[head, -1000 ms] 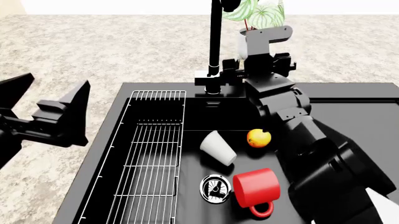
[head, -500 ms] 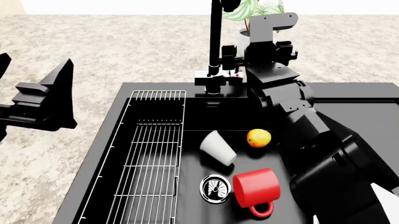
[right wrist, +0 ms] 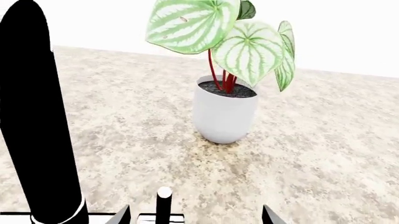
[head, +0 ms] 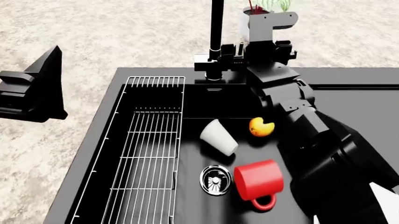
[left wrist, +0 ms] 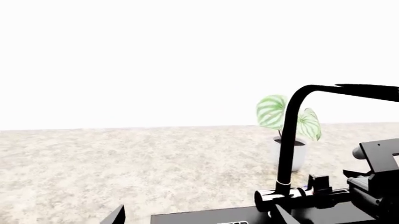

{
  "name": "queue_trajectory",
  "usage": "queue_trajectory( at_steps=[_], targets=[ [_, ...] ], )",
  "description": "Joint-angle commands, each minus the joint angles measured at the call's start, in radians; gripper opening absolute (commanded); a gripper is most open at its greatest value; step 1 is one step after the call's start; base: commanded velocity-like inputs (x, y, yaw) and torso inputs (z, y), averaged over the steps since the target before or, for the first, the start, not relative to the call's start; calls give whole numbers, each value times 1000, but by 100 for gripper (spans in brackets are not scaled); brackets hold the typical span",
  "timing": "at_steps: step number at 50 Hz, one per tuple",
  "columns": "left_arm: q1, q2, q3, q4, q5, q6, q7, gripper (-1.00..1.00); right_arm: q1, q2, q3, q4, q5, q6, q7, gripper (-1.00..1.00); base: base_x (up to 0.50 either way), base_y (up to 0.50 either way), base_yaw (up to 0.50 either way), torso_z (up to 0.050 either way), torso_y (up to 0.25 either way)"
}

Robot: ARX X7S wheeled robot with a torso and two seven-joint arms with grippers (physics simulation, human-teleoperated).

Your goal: Pick the cup and mug and place them in the sink. Then turn on the water.

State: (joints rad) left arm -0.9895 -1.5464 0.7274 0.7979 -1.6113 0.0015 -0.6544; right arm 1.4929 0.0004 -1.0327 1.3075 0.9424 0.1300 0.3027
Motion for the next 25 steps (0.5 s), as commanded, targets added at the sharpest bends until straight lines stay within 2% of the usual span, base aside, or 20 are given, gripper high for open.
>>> queue_trajectory(
  at_steps=[1, 25],
  targets=[
    [6, 0, -5, -1, -2, 0, 4, 100, -6, 0, 3, 1, -1, -2, -1, 100, 0, 0, 0, 0, -215],
    [18, 0, -11, -1, -13, 6, 7, 100, -10, 0, 56, 1, -56, 7, -6, 100, 0, 0, 0, 0, 0]
  ],
)
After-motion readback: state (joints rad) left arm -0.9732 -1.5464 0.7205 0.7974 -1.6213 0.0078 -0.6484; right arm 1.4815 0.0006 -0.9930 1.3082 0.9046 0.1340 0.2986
